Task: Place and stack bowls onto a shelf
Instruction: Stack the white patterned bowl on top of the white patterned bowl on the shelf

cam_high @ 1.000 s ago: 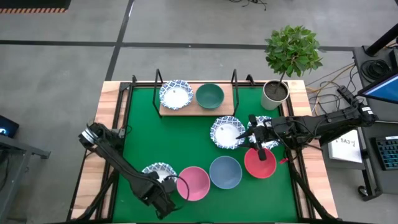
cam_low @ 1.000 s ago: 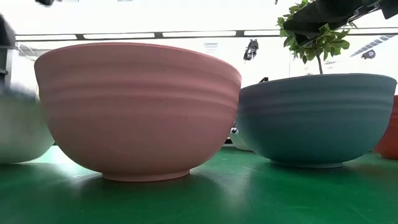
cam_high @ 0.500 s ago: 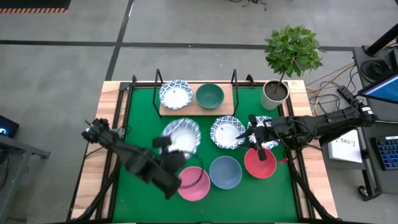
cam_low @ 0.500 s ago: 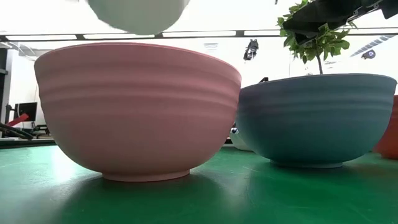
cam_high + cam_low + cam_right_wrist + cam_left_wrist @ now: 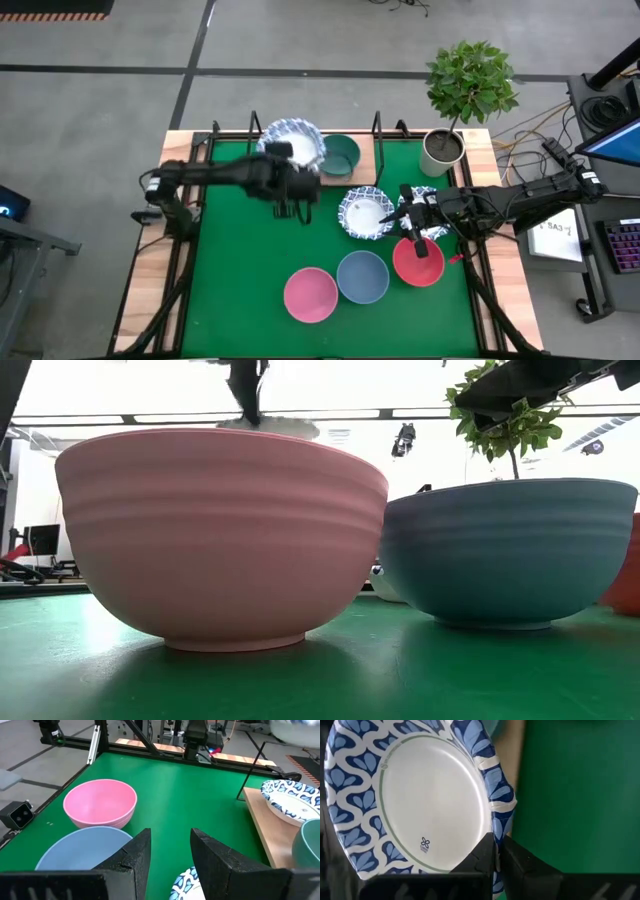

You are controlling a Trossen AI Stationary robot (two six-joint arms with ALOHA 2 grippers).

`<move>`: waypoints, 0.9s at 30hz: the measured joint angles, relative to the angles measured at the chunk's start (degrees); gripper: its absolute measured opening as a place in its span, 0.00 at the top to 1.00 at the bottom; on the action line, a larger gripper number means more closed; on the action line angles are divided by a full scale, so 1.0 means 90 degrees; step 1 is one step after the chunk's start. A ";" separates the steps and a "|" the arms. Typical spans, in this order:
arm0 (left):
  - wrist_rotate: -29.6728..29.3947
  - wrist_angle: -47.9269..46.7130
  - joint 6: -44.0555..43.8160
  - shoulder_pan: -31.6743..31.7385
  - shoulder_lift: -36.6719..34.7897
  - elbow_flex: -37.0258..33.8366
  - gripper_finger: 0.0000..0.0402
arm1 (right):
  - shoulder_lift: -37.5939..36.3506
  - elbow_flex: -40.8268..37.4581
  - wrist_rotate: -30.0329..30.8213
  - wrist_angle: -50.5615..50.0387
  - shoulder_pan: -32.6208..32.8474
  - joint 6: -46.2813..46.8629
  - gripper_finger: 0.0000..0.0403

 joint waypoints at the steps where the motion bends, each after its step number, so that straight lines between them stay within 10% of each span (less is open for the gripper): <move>1: 0.0064 0.0056 0.0004 0.0219 -0.0058 -0.0215 1.00 | 0.0000 0.0000 0.0000 -0.0005 0.0000 0.0001 0.68; 10: 0.0536 0.1811 0.0751 0.1103 -0.0592 -0.1950 1.00 | 0.0000 0.0000 0.0060 -0.0010 0.0000 0.0001 0.68; 27: 0.0601 0.2997 0.1043 0.1960 -0.0600 -0.2777 0.95 | 0.0000 0.0000 0.0083 -0.0010 -0.0002 0.0021 0.68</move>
